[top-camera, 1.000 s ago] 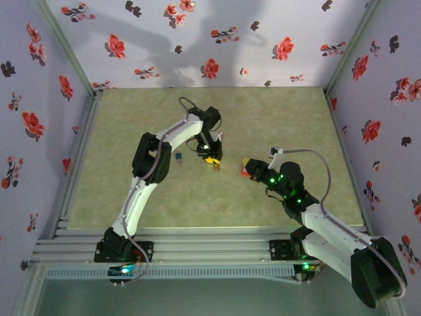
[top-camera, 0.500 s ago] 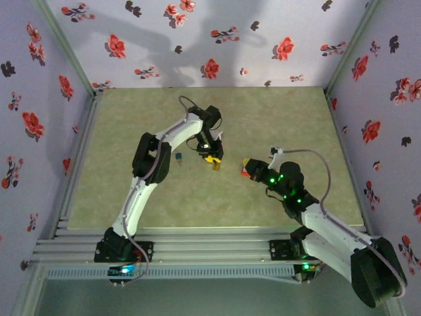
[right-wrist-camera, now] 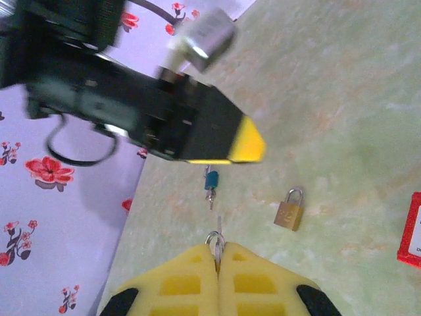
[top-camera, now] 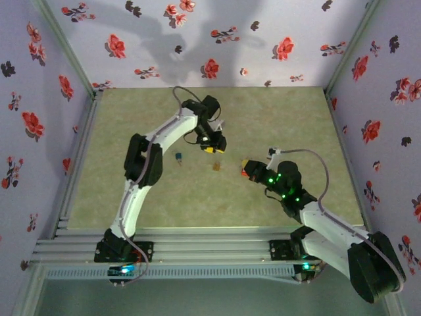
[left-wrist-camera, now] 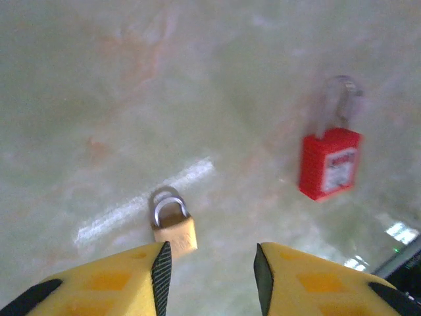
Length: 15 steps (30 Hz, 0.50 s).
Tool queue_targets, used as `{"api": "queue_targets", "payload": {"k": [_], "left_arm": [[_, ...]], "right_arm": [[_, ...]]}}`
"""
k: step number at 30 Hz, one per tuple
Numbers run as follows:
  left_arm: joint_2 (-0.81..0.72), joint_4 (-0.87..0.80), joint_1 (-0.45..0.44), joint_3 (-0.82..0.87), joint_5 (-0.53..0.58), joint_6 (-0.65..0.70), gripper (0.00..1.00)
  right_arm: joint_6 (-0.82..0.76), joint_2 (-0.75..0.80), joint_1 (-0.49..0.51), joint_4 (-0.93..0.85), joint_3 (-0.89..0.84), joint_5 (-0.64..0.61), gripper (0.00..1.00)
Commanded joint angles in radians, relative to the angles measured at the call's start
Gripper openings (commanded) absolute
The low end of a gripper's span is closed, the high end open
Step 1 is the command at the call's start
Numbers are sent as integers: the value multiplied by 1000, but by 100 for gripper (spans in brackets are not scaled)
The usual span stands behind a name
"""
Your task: Lock with the key
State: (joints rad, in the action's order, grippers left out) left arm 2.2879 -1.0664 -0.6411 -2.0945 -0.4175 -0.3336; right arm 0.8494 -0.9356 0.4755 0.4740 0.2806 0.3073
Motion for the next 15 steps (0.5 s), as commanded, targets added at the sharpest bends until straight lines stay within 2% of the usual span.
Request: {"api": "queue_targets", "payload": {"k": [1, 5, 15], "left_arm": [[-162, 84, -5, 82, 20, 8, 43], [-346, 214, -6, 246, 94, 1, 44], [-798, 584, 25, 721, 155, -12, 67]], "right_arm": [[6, -13, -8, 51, 18, 15, 0], [0, -43, -6, 65, 18, 17, 0], [-81, -86, 51, 11, 54, -25, 0]]}}
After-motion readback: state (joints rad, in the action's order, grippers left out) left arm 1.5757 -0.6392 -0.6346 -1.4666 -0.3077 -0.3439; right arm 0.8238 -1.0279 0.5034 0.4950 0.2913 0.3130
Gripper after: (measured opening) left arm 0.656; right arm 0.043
